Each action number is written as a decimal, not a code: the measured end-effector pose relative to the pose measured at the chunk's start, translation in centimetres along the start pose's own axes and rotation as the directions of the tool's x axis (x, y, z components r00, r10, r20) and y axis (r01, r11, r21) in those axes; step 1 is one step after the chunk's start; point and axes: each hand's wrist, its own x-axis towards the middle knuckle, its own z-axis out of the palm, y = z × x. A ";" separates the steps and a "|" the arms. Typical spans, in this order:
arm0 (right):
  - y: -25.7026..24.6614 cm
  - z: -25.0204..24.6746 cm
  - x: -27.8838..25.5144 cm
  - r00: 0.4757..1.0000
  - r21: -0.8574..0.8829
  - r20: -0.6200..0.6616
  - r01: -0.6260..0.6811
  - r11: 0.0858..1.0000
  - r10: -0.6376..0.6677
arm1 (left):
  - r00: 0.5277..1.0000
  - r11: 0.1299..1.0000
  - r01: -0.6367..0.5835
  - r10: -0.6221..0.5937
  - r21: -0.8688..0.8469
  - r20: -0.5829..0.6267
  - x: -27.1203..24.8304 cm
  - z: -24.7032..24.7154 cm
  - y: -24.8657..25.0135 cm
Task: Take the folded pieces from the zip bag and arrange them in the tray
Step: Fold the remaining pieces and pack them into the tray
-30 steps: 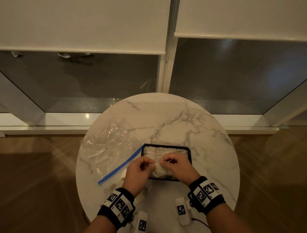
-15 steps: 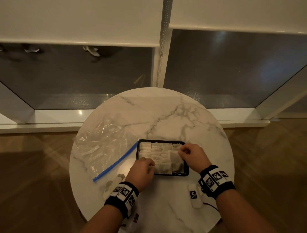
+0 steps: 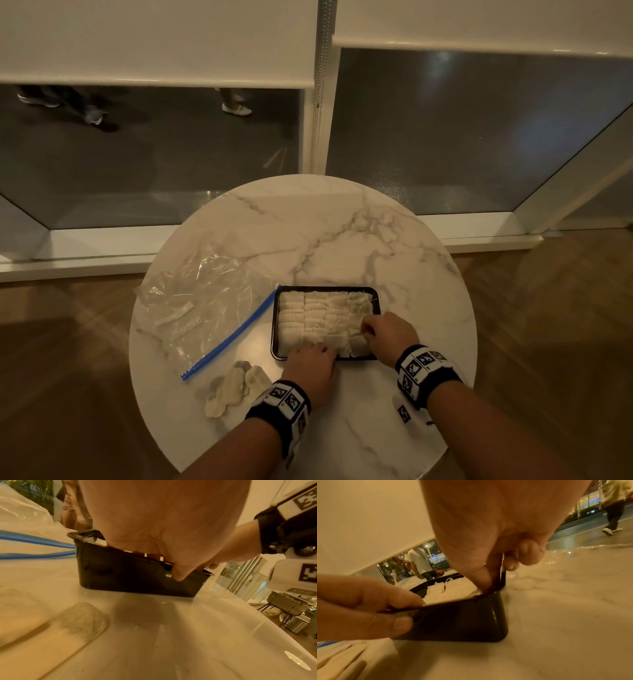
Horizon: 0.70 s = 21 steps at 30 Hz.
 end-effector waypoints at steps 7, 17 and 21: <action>-0.8 0.0 0.4 0.995 -0.261 0.013 0.096 0.960 -0.096 | 1.000 1.000 0.005 -0.005 0.007 -0.014 0.1 0.5 -0.2; -1.4 -0.5 -0.1 0.990 -0.248 -0.046 0.118 0.962 -0.133 | 0.998 0.999 0.036 -0.035 0.004 -0.044 0.1 0.7 0.0; -2.7 0.5 -2.5 0.975 -0.251 -0.017 0.211 0.945 -0.222 | 0.997 0.998 0.032 -0.035 -0.044 -0.068 0.1 0.9 0.1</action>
